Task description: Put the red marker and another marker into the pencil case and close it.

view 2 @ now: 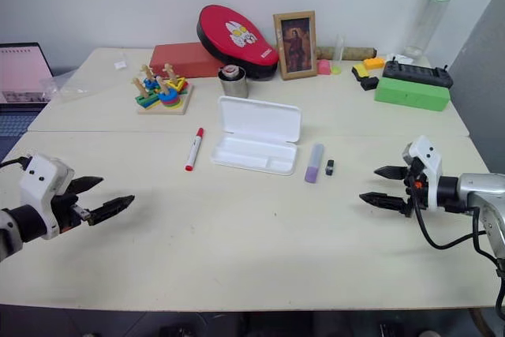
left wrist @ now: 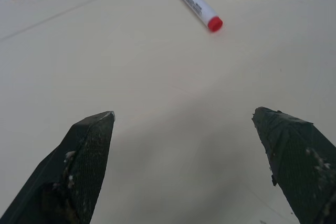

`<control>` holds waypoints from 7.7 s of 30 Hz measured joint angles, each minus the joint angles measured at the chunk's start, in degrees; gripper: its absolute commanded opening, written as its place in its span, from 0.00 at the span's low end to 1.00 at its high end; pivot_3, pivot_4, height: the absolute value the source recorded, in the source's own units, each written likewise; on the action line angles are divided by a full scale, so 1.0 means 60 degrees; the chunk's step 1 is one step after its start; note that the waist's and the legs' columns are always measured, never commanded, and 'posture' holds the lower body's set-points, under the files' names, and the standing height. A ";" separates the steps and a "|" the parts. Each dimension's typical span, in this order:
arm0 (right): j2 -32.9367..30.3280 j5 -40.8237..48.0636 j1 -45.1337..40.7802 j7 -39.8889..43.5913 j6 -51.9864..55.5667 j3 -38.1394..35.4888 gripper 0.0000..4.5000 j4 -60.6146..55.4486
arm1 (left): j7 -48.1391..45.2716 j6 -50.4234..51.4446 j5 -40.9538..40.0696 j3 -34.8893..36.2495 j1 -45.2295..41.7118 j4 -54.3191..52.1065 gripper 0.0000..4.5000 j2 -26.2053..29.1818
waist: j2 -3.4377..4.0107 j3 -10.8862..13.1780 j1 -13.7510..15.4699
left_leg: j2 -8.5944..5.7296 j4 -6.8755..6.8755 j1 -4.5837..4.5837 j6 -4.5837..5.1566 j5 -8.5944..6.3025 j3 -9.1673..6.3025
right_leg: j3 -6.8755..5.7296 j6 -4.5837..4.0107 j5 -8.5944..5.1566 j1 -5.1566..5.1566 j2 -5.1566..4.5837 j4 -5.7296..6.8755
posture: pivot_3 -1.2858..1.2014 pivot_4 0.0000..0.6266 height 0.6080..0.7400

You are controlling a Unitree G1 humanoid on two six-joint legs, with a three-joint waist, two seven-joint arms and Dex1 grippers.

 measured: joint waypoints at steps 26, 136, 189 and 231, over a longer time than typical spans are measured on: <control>-0.0014 -0.0016 0.0087 0.0143 0.0214 0.0088 0.99 -0.0229 | -0.0081 0.0137 0.0271 -0.0069 -0.0381 -0.0095 1.00 -0.0064 | 0.0000 0.0000 0.0004 | 0.0000 0.0000 -0.0002 0.0000 0.0000 0.0000 | 0.0000 -0.0018 0.0011 -0.0001 0.0000 0.0001 | 0.52 0.24 1.00; 0.5268 -0.1086 -0.4626 -0.1048 0.0571 0.2150 0.99 -0.1221 | 0.4739 0.2618 -0.1968 -0.0863 -0.5973 -0.0152 1.00 -0.2763 | -0.0017 -0.0010 -0.0036 | 0.0000 0.0015 0.0010 -0.0004 0.0004 -0.0022 | -0.0017 -0.0012 0.0022 0.0014 0.0003 0.0018 | 0.52 0.24 1.00; 0.5763 -0.0911 -0.5946 -0.2772 -0.0458 0.1630 1.00 0.0374 | 0.3052 0.2058 0.1751 -0.3812 -0.7162 0.4816 0.10 -0.3380 | -0.0015 -0.0009 -0.0033 | -0.0001 0.0013 -0.0012 -0.0007 0.0006 -0.0021 | -0.0021 -0.0014 0.0023 -0.0011 0.0002 0.0036 | 0.52 0.24 1.00; 0.2281 0.1629 -0.2294 -0.1701 0.0703 0.0374 1.00 -0.3348 | -0.4656 -0.2501 0.2372 -0.7213 -0.6634 0.1510 0.10 -0.0781 | 0.0005 0.0004 -0.0004 | 0.0000 0.0021 -0.0053 0.0000 0.0004 -0.0011 | -0.0018 -0.0013 0.0021 -0.0030 0.0002 0.0009 | 0.52 0.24 1.00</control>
